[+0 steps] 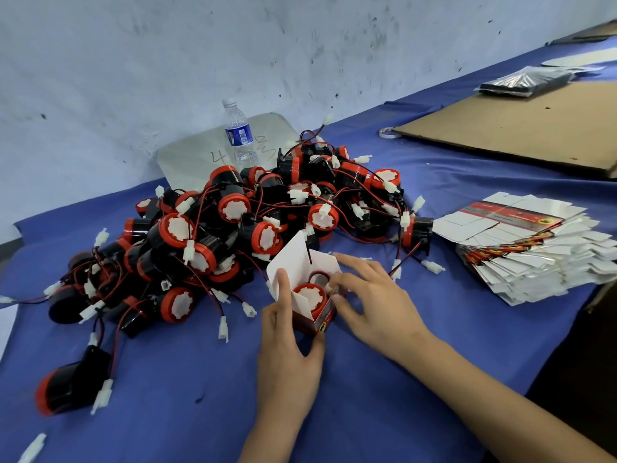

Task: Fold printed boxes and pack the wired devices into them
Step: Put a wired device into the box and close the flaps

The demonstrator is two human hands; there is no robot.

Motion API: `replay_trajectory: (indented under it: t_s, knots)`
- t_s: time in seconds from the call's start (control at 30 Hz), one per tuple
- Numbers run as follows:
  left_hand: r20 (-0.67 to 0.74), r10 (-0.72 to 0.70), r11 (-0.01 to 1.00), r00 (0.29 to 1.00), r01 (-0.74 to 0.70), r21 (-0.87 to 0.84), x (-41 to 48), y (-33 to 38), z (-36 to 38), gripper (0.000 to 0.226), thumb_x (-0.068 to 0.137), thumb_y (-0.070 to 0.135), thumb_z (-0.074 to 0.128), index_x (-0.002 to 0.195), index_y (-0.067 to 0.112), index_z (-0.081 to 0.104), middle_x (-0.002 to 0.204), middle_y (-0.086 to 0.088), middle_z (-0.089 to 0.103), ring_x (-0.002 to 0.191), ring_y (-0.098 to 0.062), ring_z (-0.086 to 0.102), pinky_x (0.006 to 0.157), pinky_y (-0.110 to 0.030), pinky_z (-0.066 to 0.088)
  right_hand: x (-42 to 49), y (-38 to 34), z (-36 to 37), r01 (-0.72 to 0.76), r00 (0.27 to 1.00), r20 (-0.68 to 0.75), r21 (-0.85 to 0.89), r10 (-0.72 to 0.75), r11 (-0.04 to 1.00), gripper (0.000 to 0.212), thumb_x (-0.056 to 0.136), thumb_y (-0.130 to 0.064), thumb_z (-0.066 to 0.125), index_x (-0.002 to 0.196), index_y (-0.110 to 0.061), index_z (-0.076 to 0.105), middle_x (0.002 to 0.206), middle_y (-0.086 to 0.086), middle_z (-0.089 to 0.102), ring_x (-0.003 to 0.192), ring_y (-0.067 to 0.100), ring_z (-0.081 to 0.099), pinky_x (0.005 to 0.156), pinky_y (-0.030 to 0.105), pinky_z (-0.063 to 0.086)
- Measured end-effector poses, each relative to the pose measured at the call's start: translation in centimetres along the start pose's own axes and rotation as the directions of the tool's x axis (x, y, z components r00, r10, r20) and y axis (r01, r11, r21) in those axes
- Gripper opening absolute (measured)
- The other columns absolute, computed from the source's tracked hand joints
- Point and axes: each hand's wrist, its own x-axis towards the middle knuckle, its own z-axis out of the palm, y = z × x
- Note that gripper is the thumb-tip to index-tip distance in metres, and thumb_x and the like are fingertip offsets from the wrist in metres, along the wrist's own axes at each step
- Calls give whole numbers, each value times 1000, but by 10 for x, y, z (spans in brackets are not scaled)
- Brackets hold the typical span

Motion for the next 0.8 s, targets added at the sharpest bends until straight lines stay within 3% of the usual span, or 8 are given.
replay_trajectory:
  t_s: [0.1,0.23,0.33,0.43,0.47,0.57,0.7,0.8]
  knots:
    - [4,-7,1000,1000,7,4,1,0,0,111,83,18,71,139,65,-13,111,23,38,99,26,38,66,-1,40,1,7,-1,20,1000,-5,156,-19,988,18,92,-10,57,104,-16,68,135,-6,50,124,15,45,86,38,51]
    - [12,-9,1000,1000,9,-12,1,-1,0,110,84,18,70,139,64,-12,115,17,42,103,22,39,70,-2,41,0,3,-5,153,979,-146,83,-140,985,6,88,-1,65,90,-7,67,121,8,53,101,18,52,79,26,46]
    - [16,12,1000,1000,-12,-24,1,-2,0,110,83,17,71,139,65,-11,115,21,41,103,23,39,72,-1,40,-2,-1,-5,225,968,-147,147,-204,963,10,95,-9,53,93,-5,62,105,3,57,89,15,54,73,27,48]
    - [44,53,998,998,-52,-24,0,0,-1,109,83,18,71,140,64,-11,120,30,38,104,26,37,73,-11,43,-3,-4,-6,199,972,-172,260,-158,945,12,97,-11,48,95,-8,60,91,-10,57,78,3,51,69,16,44]
    - [54,63,998,997,-62,-19,-1,1,-1,110,83,18,71,141,63,-11,121,31,36,104,26,36,75,-15,44,-3,-6,-7,176,974,-186,273,-128,946,9,97,-12,49,96,-10,58,88,-11,58,75,4,52,66,18,46]
    - [71,61,998,996,-62,1,-1,5,-2,110,83,19,71,142,61,-12,119,35,33,101,26,36,77,-25,49,2,-9,-6,140,951,-289,82,-111,987,5,92,-14,58,94,-19,57,78,-11,66,65,11,60,47,32,48]
    - [84,38,999,996,-40,19,-2,10,-4,111,82,19,70,141,62,-14,109,35,31,99,24,37,75,-30,52,9,-10,-6,92,940,-310,-166,-141,982,7,83,-10,72,83,-16,68,68,-4,65,60,21,60,40,28,41]
    - [93,40,999,995,-44,32,-1,13,-5,112,82,19,70,139,63,-16,116,42,27,99,26,36,72,-27,51,15,-14,-5,124,913,-336,-312,-232,942,14,74,-10,81,73,-16,69,70,-2,64,61,22,54,41,23,28]
